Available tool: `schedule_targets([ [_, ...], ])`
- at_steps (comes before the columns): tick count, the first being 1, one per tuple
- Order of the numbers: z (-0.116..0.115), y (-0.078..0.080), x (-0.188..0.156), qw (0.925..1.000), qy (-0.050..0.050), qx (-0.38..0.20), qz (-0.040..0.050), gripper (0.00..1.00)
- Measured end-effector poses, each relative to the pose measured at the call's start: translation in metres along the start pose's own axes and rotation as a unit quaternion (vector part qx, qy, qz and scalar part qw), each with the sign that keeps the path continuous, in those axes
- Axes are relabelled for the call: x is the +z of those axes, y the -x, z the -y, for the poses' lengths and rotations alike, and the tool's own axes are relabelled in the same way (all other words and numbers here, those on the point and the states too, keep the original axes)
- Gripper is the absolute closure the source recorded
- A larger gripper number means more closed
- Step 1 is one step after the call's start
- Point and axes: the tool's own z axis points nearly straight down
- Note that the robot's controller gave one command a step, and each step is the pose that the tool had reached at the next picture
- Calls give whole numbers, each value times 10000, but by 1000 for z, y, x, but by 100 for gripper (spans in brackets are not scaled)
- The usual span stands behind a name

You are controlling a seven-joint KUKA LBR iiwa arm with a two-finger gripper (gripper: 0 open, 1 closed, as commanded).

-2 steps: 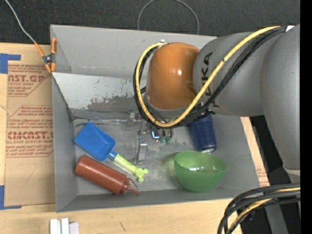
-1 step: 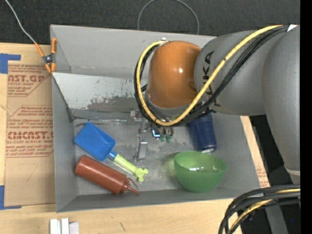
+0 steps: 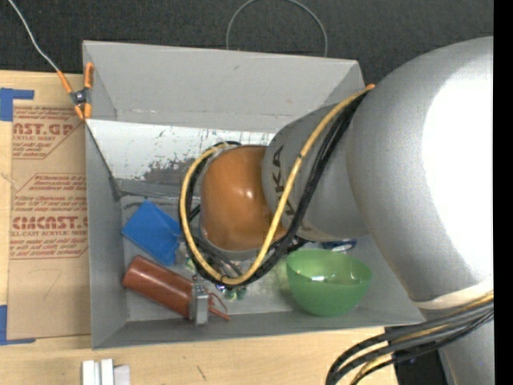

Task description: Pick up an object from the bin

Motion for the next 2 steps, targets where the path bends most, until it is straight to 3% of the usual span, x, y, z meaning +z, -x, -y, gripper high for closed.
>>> schedule_targets([
  [1, -5, 16, 21, 9989, 22, -447, 166, 100],
  [2, -5, 17, 21, 9989, 23, -448, 168, 100],
])
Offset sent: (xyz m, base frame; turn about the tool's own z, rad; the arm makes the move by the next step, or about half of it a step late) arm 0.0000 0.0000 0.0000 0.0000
